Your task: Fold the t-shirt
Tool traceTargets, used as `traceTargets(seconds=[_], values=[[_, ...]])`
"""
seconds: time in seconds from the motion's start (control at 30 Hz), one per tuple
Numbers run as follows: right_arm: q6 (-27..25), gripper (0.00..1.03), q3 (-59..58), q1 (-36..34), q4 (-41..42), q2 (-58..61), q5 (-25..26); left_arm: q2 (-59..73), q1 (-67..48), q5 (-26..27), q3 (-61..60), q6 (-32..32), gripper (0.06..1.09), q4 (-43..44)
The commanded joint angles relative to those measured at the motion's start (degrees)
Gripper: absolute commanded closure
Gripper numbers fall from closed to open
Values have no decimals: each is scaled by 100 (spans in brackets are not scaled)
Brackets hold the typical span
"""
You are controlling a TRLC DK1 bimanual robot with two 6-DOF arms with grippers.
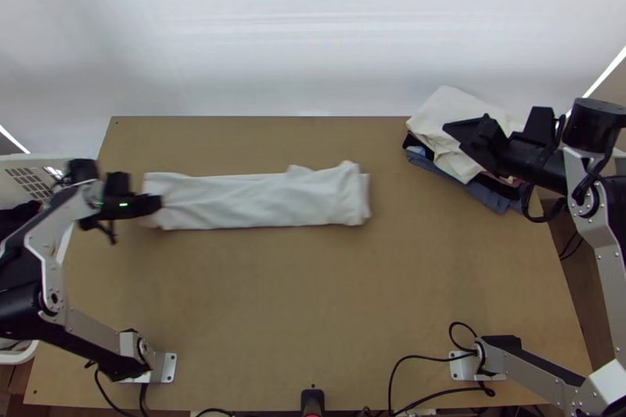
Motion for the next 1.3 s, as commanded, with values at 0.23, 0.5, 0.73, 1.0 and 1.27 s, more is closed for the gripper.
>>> traceTargets(seconds=[0.23, 0.5, 0.73, 1.0, 1.27], values=[[-23, 4, -313, -5, 126, -66, -61, -1280, -1066, 217, 795, -405, 105, -1196], [12, 4, -647, 31, 257, -136, -61, -902, -3764, -143, 1736, -2163, 105, -801], [30, 4, -902, 22, 336, -294, -52, 302, -4924, -600, 2808, -2549, 105, -695], [74, 4, -1122, 39, 380, -470, -44, 1427, -5487, -820, 4003, -2593, 105, -766], [47, 4, -1561, 215, 644, -452, 132, 2298, -6207, -776, 5787, -2356, 10, -1609]])
